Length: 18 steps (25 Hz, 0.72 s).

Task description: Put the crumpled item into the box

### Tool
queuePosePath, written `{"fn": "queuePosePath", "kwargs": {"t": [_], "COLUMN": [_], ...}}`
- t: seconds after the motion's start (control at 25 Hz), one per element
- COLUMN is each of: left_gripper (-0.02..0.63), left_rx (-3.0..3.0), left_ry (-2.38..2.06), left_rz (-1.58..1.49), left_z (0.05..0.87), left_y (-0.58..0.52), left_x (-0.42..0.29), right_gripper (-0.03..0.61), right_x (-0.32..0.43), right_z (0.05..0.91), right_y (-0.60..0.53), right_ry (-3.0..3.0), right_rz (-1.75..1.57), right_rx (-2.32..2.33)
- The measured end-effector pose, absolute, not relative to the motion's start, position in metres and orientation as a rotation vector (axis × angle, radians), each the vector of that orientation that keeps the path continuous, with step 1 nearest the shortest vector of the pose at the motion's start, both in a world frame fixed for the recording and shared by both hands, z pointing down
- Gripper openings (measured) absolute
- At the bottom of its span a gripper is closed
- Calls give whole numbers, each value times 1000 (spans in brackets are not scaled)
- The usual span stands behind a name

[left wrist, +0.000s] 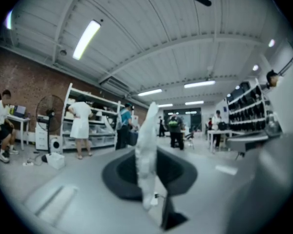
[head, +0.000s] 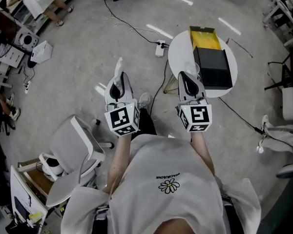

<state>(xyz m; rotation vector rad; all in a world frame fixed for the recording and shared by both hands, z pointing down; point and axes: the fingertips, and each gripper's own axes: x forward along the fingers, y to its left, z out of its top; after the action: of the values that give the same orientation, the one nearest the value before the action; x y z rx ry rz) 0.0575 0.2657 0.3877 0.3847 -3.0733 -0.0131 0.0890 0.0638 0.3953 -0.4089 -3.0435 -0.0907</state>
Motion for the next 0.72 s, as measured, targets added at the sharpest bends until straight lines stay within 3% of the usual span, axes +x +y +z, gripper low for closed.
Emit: {"fn": "queuePosePath", "kwargs": {"t": [0.48, 0.72], "left_gripper": [46, 46], "left_rx": [583, 685], "left_ry": [-3109, -3106], "left_rz": [-54, -41], "left_z": [353, 348], "left_y": [285, 287], "left_x": [-147, -212], "right_gripper": [-2, -2], "right_x": [-78, -134], "right_z": [370, 362], "right_y": [75, 82], "right_ry": [-3066, -3070], "right_rz": [-36, -83], "right_rx": [-139, -72]}}
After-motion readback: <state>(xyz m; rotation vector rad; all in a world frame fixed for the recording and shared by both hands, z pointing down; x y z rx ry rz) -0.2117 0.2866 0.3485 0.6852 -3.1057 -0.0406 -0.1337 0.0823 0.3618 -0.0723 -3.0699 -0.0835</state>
